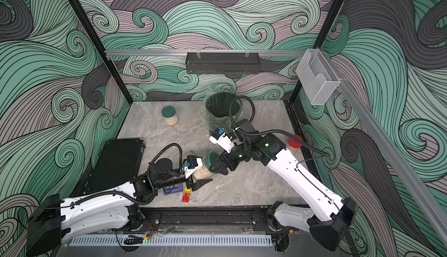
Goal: Empty expired oatmeal from jars
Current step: Unscrew the lid from the jar.
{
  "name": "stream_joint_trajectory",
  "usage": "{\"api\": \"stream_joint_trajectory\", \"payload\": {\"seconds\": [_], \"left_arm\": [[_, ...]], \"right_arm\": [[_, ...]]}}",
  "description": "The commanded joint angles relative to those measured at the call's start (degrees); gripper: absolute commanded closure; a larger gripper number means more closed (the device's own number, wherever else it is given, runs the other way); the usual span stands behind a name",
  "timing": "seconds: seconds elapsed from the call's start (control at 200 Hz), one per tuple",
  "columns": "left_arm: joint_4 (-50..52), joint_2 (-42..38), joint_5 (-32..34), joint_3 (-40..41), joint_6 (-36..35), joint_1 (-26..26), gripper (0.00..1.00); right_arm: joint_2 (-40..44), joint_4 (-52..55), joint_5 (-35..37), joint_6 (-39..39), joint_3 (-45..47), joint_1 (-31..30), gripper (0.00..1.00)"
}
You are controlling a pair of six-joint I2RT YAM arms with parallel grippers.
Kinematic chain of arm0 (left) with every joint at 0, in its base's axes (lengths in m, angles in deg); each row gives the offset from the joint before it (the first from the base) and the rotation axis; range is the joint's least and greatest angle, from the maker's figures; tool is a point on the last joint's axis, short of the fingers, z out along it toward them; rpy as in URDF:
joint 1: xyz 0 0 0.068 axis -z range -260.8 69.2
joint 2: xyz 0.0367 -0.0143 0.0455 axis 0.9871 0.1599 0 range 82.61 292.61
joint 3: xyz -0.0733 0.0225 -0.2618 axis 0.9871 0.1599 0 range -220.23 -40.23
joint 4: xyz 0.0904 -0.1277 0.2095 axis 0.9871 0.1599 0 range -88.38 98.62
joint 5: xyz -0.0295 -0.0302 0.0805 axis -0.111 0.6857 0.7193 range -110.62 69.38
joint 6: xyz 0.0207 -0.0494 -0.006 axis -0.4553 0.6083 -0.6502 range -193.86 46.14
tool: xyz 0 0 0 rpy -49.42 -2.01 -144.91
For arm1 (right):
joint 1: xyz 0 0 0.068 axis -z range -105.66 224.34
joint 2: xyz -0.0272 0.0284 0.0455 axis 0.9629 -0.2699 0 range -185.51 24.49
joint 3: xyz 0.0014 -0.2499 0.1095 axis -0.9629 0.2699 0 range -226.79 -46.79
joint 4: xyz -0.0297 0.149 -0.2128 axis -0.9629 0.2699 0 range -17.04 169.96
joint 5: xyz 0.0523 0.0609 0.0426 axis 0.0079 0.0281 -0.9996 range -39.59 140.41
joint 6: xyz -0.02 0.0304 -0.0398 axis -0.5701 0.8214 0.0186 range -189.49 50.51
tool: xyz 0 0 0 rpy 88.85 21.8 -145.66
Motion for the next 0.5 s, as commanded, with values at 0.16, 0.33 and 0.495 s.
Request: {"api": "stream_joint_trajectory", "payload": {"seconds": [0.16,0.33,0.495], "left_arm": [[-5.4,-0.8,-1.3,-1.7,0.4,0.4,0.44],[-6.0,-0.7,-0.1,-1.9,0.3,0.4,0.44],[-7.0,-0.6,0.3,-2.1,0.3,0.4,0.43]], "right_arm": [[2.8,-1.2,-1.2,6.9,-4.1,-0.4,0.01],[5.8,0.7,2.1,25.7,-5.3,-0.4,0.01],[8.6,1.7,6.2,34.6,-0.6,0.1,0.01]]}}
